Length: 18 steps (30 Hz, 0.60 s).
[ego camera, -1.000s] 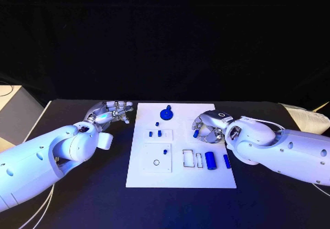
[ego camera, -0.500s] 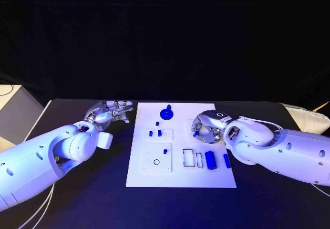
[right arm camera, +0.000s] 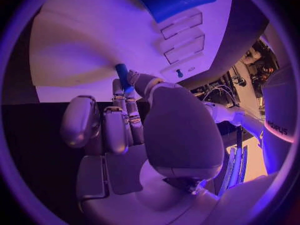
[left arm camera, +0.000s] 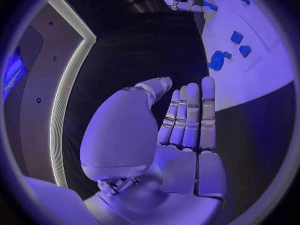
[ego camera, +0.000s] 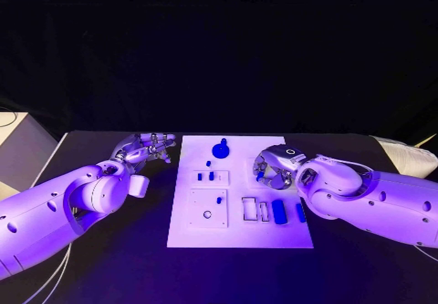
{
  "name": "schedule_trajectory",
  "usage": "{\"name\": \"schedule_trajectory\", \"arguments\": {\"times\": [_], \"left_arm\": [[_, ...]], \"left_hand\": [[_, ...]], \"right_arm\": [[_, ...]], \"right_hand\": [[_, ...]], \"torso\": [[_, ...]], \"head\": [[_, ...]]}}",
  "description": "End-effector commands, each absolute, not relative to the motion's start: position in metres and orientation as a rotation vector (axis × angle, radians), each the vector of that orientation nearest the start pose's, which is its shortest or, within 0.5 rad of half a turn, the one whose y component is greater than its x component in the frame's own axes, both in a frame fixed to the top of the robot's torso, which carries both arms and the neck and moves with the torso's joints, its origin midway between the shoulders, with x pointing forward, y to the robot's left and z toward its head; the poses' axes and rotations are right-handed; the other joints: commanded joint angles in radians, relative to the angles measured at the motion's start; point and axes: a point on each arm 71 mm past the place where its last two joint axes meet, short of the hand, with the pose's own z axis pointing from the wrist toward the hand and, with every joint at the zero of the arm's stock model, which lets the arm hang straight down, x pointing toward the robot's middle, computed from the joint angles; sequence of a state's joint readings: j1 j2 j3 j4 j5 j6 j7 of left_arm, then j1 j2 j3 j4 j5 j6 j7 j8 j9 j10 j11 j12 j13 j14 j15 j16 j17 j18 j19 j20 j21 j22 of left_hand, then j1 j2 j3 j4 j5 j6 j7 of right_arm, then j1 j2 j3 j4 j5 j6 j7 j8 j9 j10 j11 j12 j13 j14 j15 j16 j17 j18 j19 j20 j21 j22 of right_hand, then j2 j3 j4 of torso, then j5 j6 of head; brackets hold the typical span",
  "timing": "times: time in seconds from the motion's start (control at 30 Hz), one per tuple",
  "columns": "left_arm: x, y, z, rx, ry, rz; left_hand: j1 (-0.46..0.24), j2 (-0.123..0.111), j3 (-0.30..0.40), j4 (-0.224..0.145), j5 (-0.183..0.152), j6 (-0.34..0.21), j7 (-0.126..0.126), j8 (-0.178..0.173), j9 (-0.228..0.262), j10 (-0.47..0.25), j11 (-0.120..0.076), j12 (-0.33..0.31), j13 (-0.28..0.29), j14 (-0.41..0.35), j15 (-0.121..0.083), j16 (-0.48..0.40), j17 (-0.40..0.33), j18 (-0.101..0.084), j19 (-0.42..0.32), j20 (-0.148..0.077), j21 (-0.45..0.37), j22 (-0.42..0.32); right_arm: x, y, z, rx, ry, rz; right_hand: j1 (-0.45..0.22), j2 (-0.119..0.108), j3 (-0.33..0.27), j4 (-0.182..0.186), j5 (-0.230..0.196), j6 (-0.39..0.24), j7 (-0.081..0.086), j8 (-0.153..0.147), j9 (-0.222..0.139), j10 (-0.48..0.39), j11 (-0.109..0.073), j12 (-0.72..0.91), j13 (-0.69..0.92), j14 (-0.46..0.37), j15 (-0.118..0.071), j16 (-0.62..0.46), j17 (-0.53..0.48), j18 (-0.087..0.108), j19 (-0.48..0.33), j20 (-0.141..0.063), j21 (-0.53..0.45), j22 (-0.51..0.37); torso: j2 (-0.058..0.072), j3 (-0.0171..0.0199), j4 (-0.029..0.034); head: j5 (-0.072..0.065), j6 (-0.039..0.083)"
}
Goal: Assemble the parts on the task board
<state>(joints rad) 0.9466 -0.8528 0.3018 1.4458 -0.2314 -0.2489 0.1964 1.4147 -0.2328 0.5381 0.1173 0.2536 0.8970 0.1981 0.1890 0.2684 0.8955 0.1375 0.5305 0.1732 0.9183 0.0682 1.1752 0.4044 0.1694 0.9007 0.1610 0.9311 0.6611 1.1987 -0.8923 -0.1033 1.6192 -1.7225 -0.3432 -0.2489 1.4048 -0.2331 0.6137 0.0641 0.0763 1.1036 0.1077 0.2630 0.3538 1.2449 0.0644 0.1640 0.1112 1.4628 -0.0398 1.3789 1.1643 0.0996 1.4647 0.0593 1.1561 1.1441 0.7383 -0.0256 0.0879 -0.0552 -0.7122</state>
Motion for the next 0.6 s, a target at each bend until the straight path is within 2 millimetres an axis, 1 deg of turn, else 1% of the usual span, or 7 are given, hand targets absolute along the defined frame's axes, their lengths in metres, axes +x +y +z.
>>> {"name": "schedule_trajectory", "arguments": {"times": [0.03, 0.23, 0.3, 0.43, 0.5, 0.57, 0.6], "left_arm": [[0.499, 0.245, -0.195, -1.152, 1.455, -1.46], [0.499, 0.245, -0.195, -1.153, 1.459, -1.462], [0.499, 0.244, -0.195, -1.153, 1.46, -1.462], [0.499, 0.242, -0.195, -1.153, 1.463, -1.466], [0.499, 0.24, -0.195, -1.153, 1.464, -1.47], [0.499, 0.239, -0.195, -1.152, 1.465, -1.473], [0.499, 0.239, -0.195, -1.152, 1.464, -1.472]], "left_hand": [[0.004, 0.009, -0.003, 0.001, 0.0, 0.002, 0.005, -0.001, -0.001, -0.007, 0.001, 0.004, -0.001, 0.007, -0.001, -0.005, -0.002, 0.016, 0.007, -0.001, -0.005, -0.002], [0.004, 0.011, -0.004, 0.004, 0.0, 0.002, 0.005, -0.001, -0.002, -0.007, 0.001, 0.005, -0.002, 0.007, -0.001, -0.006, -0.002, 0.016, 0.008, -0.001, -0.007, -0.003], [0.004, 0.011, -0.004, 0.004, 0.0, 0.002, 0.005, -0.001, -0.002, -0.007, 0.001, 0.005, -0.002, 0.007, -0.001, -0.006, -0.002, 0.016, 0.008, -0.001, -0.007, -0.003], [0.004, 0.011, -0.004, 0.004, 0.0, 0.002, 0.005, -0.001, -0.002, -0.007, 0.001, 0.005, -0.002, 0.007, -0.001, -0.006, -0.002, 0.016, 0.008, -0.001, -0.007, -0.003], [0.004, 0.011, -0.004, 0.004, 0.0, 0.002, 0.005, -0.001, -0.002, -0.007, 0.001, 0.005, -0.002, 0.007, -0.001, -0.006, -0.002, 0.016, 0.008, -0.001, -0.007, -0.003], [0.004, 0.011, -0.004, 0.005, 0.0, 0.002, 0.005, -0.001, -0.002, -0.008, 0.001, 0.005, -0.002, 0.007, -0.001, -0.006, -0.003, 0.016, 0.009, -0.001, -0.008, -0.004], [0.004, 0.011, -0.004, 0.005, 0.0, 0.002, 0.005, -0.001, -0.002, -0.008, 0.001, 0.005, -0.002, 0.007, -0.001, -0.006, -0.003, 0.016, 0.009, -0.001, -0.008, -0.004]], "right_arm": [[0.457, -0.196, -0.193, -0.347, 1.568, 0.456], [0.455, -0.194, -0.19, -0.35, 1.539, 0.469], [0.452, -0.192, -0.189, -0.352, 1.532, 0.477], [0.446, -0.189, -0.183, -0.331, 1.524, 0.514], [0.441, -0.187, -0.179, -0.315, 1.519, 0.538], [0.436, -0.184, -0.175, -0.295, 1.52, 0.57], [0.434, -0.182, -0.173, -0.286, 1.522, 0.586]], "right_hand": [[0.033, 0.046, 0.058, -0.053, -0.024, -0.001, 0.007, 0.001, 0.004, 0.028, -0.024, 0.009, 0.08, 0.036, -0.001, 0.004, -0.001, -0.007, -0.002, -0.005, 0.007, 0.002], [0.033, 0.046, 0.06, -0.058, -0.025, 0.001, 0.009, 0.002, 0.006, 0.03, -0.024, 0.011, 0.084, 0.036, -0.002, 0.005, 0.0, -0.007, -0.001, -0.005, 0.01, 0.006], [0.033, 0.046, 0.061, -0.059, -0.025, 0.002, 0.009, 0.003, 0.007, 0.031, -0.024, 0.011, 0.085, 0.036, -0.002, 0.006, 0.001, -0.007, -0.001, -0.005, 0.009, 0.006], [0.033, 0.044, 0.061, -0.061, -0.024, 0.003, 0.009, 0.004, 0.007, 0.031, -0.023, 0.012, 0.086, 0.036, -0.001, 0.006, 0.002, -0.008, -0.001, -0.005, 0.012, 0.008], [0.033, 0.043, 0.062, -0.062, -0.023, 0.003, 0.009, 0.004, 0.008, 0.032, -0.023, 0.012, 0.087, 0.036, -0.001, 0.006, 0.001, -0.008, -0.001, -0.005, 0.012, 0.009], [0.033, 0.043, 0.062, -0.063, -0.023, 0.003, 0.009, 0.004, 0.008, 0.032, -0.023, 0.012, 0.088, 0.037, -0.001, 0.006, 0.002, -0.008, 0.0, -0.005, 0.013, 0.009], [0.033, 0.043, 0.062, -0.063, -0.023, 0.003, 0.009, 0.004, 0.008, 0.032, -0.023, 0.012, 0.088, 0.037, -0.001, 0.006, 0.002, -0.008, 0.0, -0.005, 0.013, 0.009]], "torso": [[0.0, -0.0002, 0.0003], [-0.001, -0.0017, -0.0004], [-0.001, -0.0026, -0.0001], [-0.001, -0.0011, 0.0023], [-0.001, -0.0015, 0.0025], [-0.001, -0.0025, -0.0002], [-0.001, -0.0025, -0.0004]], "head": [[0.0, 0.001], [-0.001, 0.004], [0.001, 0.005], [0.003, 0.004], [0.004, 0.005], [0.009, 0.006], [0.011, 0.005]]}}
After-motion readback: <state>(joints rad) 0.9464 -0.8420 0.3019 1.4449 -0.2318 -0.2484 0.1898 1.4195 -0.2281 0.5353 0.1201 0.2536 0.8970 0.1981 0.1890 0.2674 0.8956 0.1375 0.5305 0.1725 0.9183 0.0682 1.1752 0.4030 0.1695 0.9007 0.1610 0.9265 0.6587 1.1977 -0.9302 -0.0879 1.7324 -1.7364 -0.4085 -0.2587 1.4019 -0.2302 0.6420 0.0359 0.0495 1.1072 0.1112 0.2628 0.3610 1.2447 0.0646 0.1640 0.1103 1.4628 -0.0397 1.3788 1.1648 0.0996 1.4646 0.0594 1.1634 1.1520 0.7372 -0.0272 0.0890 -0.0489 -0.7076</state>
